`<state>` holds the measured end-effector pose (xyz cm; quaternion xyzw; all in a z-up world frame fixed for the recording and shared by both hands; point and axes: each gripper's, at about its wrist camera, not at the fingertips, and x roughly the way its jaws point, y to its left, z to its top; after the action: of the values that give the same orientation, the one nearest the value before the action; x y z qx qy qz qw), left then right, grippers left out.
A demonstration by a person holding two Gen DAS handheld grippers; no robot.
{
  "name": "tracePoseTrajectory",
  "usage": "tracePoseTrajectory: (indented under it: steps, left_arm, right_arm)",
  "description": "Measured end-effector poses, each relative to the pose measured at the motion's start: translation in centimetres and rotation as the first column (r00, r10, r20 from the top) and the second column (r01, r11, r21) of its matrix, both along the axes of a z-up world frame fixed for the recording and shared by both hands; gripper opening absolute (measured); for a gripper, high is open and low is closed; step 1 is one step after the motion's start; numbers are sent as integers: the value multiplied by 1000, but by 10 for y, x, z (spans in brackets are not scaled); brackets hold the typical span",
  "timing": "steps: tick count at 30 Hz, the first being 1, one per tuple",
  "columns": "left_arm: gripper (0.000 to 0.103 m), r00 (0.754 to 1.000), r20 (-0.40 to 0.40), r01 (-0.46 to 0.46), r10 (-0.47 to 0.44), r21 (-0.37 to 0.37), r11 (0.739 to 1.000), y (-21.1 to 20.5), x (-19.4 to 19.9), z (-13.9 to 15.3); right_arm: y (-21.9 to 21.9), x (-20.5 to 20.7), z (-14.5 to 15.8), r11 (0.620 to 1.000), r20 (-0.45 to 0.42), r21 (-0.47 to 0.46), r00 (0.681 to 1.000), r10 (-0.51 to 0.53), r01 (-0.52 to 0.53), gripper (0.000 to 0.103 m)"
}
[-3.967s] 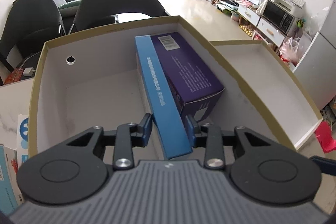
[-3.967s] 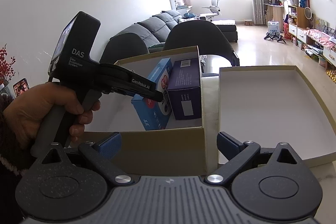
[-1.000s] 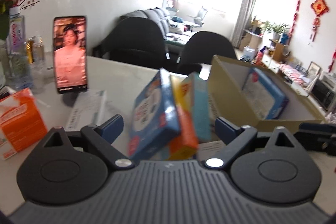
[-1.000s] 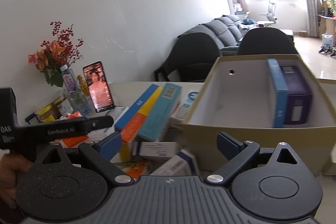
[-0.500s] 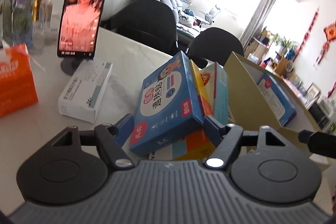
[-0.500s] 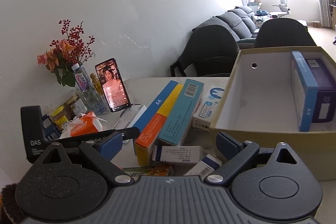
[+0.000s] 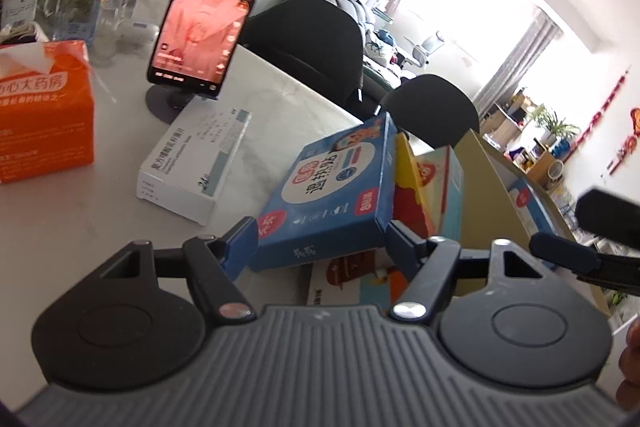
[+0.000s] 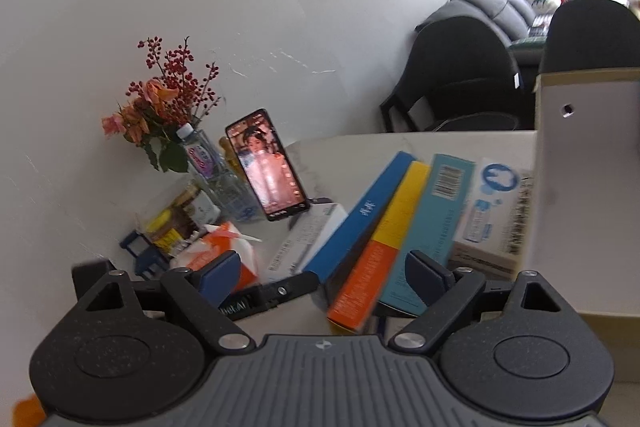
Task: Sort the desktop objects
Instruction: 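Move the right tool down to the second long blue box in the pile, then close the right tool on the long blue box and pull it up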
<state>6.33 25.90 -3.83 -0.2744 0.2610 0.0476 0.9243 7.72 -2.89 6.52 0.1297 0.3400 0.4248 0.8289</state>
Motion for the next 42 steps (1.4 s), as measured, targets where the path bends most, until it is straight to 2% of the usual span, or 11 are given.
tracePoseTrajectory:
  steps: [3,7,11,15,18,21,29,32,35,39,42]
  left_arm:
    - [70,1000,0,-6,6,-15,1000,3,0,-1]
    - [70,1000,-1,-6,6,-22,1000,2,2,-2]
    - [71,1000,0,-8,8,-28,1000,3,2,-4]
    - [71,1000,1,-15,15,-33,999,6,1,-4]
    - [71,1000,2,-19,19,-35,999,7,1,-4]
    - [71,1000,2,-21,21,-39,999,9,1,-4]
    - [71,999,-3,-35,35,-37,999,13,1,-4]
    - [70,999,-8,-46,46,-33,998,16,0,-4]
    - [70,998,-14,-54,54,-36,998,19,-1,-5]
    - [70,997,-28,-66,65,-31,997,23,-3,-7]
    - [70,997,-32,-70,69,-32,997,25,-7,-7]
  right_arm:
    - [10,15,-3,997,-93,69,995,33,-26,89]
    - [26,34,-11,990,-240,142,969,59,-25,87]
    - [42,47,-21,990,-347,140,937,49,1,83]
    - [57,52,-27,992,-387,127,921,44,6,82]
    - [68,55,-33,996,-418,81,908,7,30,82]
    - [78,56,-37,998,-426,29,904,-37,54,82]
    - [104,55,-38,993,-379,-55,918,-118,105,81]
    - [112,55,-38,990,-354,-86,925,-135,111,76]
    - [115,54,-37,987,-324,-112,934,-150,119,68]
    - [113,56,-40,983,-321,-123,932,-170,137,37]
    - [113,59,-42,983,-315,-122,934,-167,135,34]
